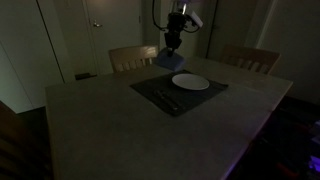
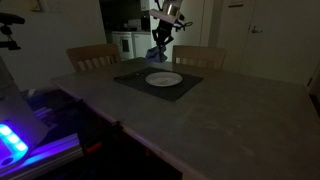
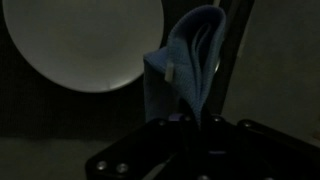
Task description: Wipe the white plate using the blue towel
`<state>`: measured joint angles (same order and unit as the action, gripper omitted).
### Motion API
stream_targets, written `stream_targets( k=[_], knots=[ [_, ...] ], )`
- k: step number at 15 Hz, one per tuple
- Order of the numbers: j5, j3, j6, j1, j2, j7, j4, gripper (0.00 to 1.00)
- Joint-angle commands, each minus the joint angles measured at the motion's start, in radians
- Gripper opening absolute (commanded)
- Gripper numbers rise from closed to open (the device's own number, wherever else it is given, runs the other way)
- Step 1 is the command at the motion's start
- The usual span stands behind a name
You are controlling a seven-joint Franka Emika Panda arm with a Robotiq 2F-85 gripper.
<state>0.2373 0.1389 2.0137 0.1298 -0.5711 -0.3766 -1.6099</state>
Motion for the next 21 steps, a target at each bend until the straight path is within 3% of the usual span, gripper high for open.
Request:
stream_targets(
  k=[1,4,10,14,21],
  knots=[
    [0.008,-0.03,0.023,0.018,0.086,-0.04,-0.147,0.02],
    [0.001,-0.048,0.092,0.017,0.094,-0.068,-0.218,0.02],
    [-0.008,-0.053,0.341,0.006,0.073,-0.054,-0.318,0.02],
    [-0.011,-0.044,0.416,0.011,0.064,-0.051,-0.358,0.02],
    [-0.02,-0.049,0.307,0.012,0.031,-0.018,-0.346,0.02]
  ],
)
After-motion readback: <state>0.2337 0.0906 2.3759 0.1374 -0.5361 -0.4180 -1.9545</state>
